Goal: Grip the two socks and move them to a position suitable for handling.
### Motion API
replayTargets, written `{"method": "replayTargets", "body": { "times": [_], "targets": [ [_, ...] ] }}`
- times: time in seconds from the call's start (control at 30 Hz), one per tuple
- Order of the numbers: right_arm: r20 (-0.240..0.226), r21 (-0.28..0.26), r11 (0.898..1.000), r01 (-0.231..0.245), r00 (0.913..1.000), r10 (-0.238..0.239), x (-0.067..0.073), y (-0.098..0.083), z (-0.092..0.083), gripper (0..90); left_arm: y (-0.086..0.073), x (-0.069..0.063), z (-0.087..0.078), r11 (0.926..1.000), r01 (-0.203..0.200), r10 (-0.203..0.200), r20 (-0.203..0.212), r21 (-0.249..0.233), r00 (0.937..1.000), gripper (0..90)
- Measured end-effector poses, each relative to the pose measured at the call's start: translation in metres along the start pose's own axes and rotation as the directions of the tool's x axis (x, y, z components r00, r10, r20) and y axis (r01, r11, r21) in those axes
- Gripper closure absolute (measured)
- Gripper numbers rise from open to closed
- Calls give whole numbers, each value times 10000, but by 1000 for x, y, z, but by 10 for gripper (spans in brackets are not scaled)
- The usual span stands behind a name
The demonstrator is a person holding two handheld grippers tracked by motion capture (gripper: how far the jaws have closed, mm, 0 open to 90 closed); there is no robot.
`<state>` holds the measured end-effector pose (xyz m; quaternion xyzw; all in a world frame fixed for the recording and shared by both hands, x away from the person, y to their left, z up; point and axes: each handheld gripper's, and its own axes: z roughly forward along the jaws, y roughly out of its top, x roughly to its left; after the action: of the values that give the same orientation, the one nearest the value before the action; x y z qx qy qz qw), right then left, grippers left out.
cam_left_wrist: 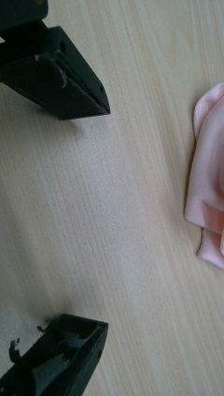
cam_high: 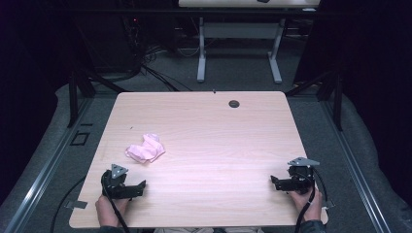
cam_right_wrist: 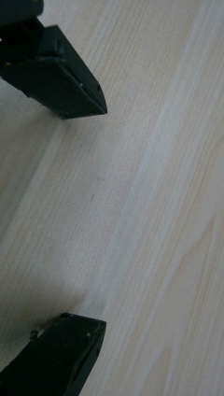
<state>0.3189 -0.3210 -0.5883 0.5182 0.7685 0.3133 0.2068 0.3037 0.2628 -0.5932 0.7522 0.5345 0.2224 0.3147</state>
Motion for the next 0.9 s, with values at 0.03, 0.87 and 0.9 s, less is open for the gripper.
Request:
{"method": "replayTargets", "body": {
  "times": [0.03,0.87,0.9],
  "targets": [
    [5,-6,10000,-4,10000,4,0,0,0,0,0,0,0,10000,3,-3,-7,4,10000,0],
    [44,-59,10000,-55,10000,55,0,0,1,0,22,7,-10,9952,876,-878,-20,-444,9961,0],
    [50,-63,10000,-53,10000,53,0,0,1,0,22,7,-10,9952,876,-878,-20,-444,9961,0]
  ]
}}
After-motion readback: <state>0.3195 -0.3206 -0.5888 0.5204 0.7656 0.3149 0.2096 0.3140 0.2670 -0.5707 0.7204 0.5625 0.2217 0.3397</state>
